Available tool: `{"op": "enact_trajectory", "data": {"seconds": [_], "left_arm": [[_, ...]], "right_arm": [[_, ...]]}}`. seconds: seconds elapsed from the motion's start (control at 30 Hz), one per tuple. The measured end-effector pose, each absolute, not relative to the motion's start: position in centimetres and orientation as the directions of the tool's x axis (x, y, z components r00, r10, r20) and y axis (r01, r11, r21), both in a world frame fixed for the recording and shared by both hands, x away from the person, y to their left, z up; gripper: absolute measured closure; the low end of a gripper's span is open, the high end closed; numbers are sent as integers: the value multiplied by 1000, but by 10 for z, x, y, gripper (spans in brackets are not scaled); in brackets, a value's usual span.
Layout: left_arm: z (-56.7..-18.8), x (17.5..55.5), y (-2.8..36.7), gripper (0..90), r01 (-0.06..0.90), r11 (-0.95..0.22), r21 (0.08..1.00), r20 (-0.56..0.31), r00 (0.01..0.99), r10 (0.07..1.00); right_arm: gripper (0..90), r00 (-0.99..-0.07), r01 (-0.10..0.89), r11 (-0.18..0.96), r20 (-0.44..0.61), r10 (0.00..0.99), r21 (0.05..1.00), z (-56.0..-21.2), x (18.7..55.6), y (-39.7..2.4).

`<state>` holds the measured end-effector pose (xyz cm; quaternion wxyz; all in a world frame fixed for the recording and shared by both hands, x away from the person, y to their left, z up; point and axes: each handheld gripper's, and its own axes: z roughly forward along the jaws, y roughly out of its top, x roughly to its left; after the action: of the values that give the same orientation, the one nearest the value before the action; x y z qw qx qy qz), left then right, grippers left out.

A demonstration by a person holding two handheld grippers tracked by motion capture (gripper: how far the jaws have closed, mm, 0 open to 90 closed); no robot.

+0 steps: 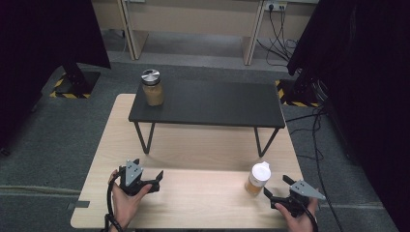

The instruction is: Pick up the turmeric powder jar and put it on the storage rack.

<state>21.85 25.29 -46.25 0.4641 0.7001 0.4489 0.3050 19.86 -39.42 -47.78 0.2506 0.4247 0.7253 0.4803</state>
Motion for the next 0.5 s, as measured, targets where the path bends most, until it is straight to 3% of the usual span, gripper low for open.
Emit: {"op": "enact_trajectory", "data": {"seconds": [0.5], "left_arm": [[-462,217,253,2,337,-164,927,11,413,910]], "right_arm": [[40,-595,330,233,10,804,915,-470,197,-385]]}}
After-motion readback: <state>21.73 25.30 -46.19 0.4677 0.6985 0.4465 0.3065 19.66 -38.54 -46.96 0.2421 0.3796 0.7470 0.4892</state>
